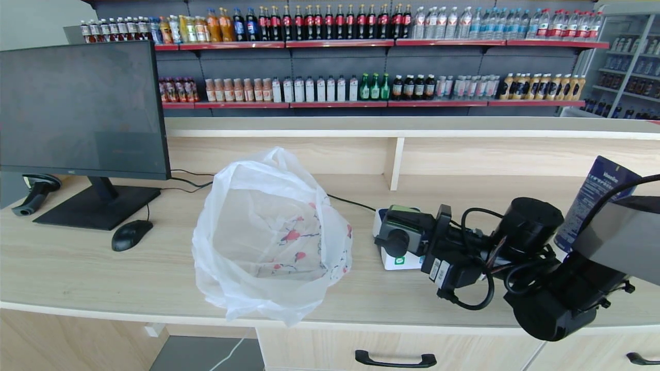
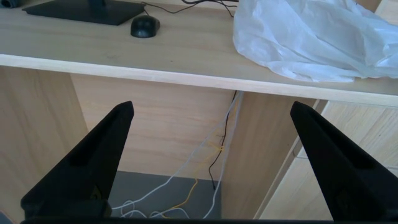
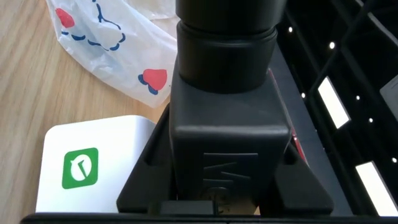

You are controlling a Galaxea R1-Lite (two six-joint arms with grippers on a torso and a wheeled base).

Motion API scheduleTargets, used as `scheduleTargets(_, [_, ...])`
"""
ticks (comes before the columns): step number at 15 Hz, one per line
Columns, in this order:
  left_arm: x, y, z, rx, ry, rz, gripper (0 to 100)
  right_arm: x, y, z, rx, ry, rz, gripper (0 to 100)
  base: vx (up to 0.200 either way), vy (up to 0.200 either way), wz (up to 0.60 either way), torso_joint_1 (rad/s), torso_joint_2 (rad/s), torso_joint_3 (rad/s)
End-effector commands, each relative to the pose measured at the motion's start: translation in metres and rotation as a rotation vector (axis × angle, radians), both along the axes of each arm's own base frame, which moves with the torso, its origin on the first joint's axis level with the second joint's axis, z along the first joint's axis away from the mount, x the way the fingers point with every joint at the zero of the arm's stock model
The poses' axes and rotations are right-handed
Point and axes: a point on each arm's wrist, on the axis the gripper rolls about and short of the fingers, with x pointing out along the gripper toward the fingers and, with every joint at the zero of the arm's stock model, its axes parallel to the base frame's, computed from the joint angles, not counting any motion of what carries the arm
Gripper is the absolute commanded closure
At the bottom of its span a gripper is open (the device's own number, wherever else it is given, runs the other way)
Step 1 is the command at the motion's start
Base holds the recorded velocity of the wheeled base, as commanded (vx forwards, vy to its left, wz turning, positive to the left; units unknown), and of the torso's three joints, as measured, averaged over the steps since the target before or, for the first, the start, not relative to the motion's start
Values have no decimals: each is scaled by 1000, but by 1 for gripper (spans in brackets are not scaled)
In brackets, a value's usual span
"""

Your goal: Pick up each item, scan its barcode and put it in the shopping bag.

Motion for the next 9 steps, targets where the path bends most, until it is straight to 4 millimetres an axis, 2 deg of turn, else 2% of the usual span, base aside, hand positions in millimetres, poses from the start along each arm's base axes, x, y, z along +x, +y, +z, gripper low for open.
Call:
scheduleTargets(1, [0, 0, 0, 0, 0, 1, 0, 1, 0, -2, -2, 6, 1, 100, 0, 0, 0, 0, 0, 0])
scheduleTargets(9, [0, 0, 0, 6, 0, -3, 0, 2, 0, -4, -2, 11, -1, 100, 0, 0, 0, 0, 0, 0])
